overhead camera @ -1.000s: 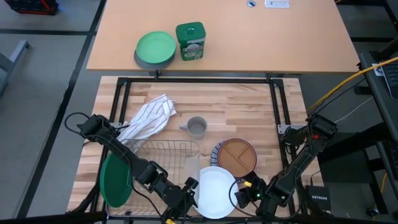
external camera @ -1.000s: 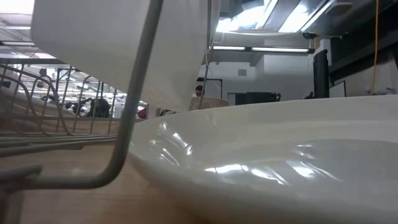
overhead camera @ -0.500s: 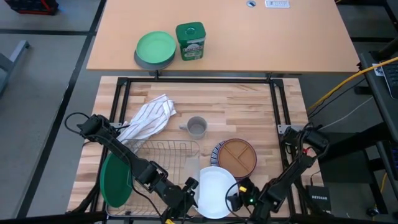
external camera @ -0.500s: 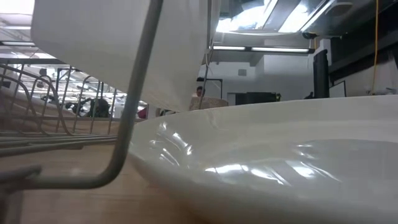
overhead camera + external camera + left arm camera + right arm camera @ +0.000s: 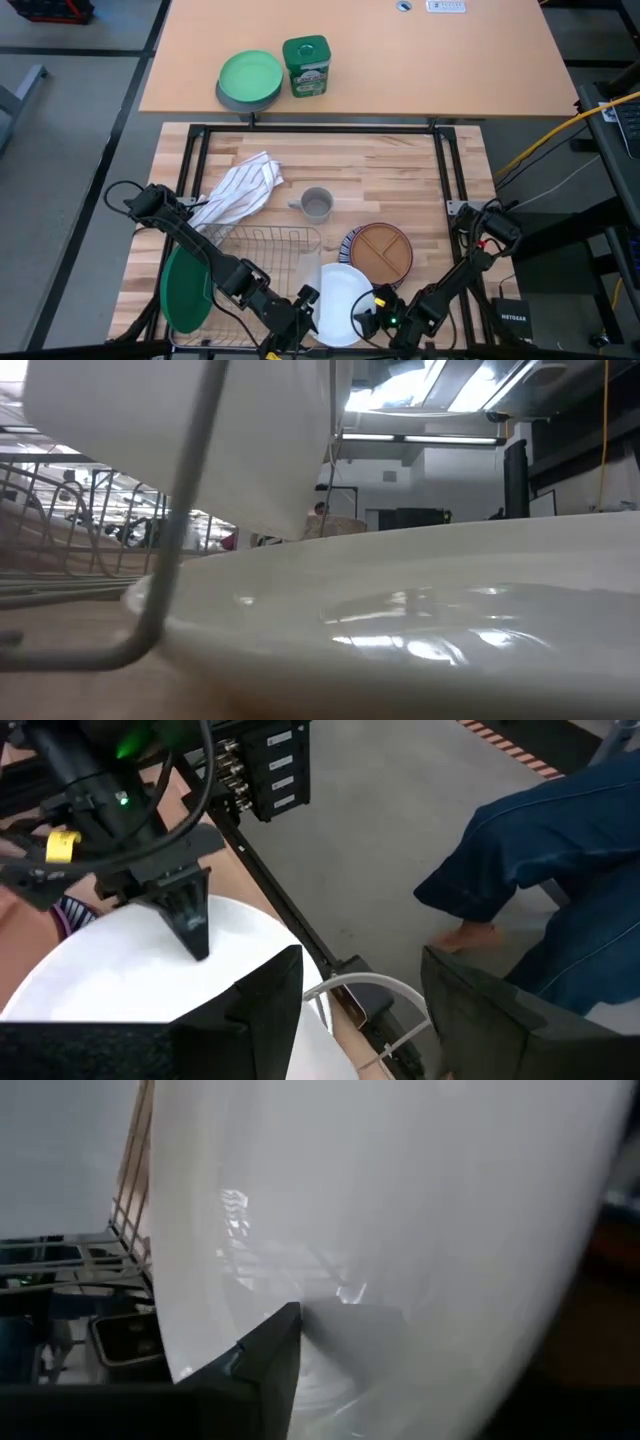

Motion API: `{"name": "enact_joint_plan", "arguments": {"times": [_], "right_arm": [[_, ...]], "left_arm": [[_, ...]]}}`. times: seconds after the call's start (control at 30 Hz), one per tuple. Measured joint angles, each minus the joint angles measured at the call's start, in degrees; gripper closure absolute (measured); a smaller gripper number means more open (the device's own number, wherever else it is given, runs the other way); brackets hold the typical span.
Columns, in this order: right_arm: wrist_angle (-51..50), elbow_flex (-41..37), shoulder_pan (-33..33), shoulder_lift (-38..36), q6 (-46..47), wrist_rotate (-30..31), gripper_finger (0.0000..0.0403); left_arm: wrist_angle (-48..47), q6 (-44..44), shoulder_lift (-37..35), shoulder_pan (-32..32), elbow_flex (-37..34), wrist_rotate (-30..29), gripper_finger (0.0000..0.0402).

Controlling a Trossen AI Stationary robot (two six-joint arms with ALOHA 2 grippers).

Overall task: Sort dishes
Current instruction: Put the white plate into the dish rack

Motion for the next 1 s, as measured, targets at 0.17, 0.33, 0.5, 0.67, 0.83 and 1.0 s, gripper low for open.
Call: {"name": "enact_joint_plan", "arguments": {"times": [0.17, 0.33, 0.5, 0.67, 0.83, 1.0], "right_arm": [[2.2, 0.1, -1.4, -0.1, -1.3, -0.3, 0.0307], [5.3, 0.1, -1.6, -0.2, -3.2, 1.2, 0.0335], [6.5, 0.1, -1.6, -0.1, -4.1, 1.2, 0.0338], [6.1, 0.1, -1.6, -0.1, -4.4, 0.9, 0.0336], [5.9, 0.1, -1.6, -0.1, -4.6, 0.8, 0.0337], [5.7, 0.1, -1.6, -0.1, -4.6, 0.4, 0.0338]], "left_arm": [[-0.9, 0.0, 0.0, 0.0, 0.0, 0.0, 0.0208], [-1.2, 0.0, 0.0, 0.0, 0.0, 0.0, 0.0208], [-1.2, 0.0, 0.0, 0.0, 0.0, 0.0, 0.0208], [-1.2, 0.0, 0.0, 0.0, 0.0, 0.0, 0.0208], [-1.2, 0.0, 0.0, 0.0, 0.0, 0.0, 0.0208], [-1.2, 0.0, 0.0, 0.0, 0.0, 0.0, 0.0208]]}}
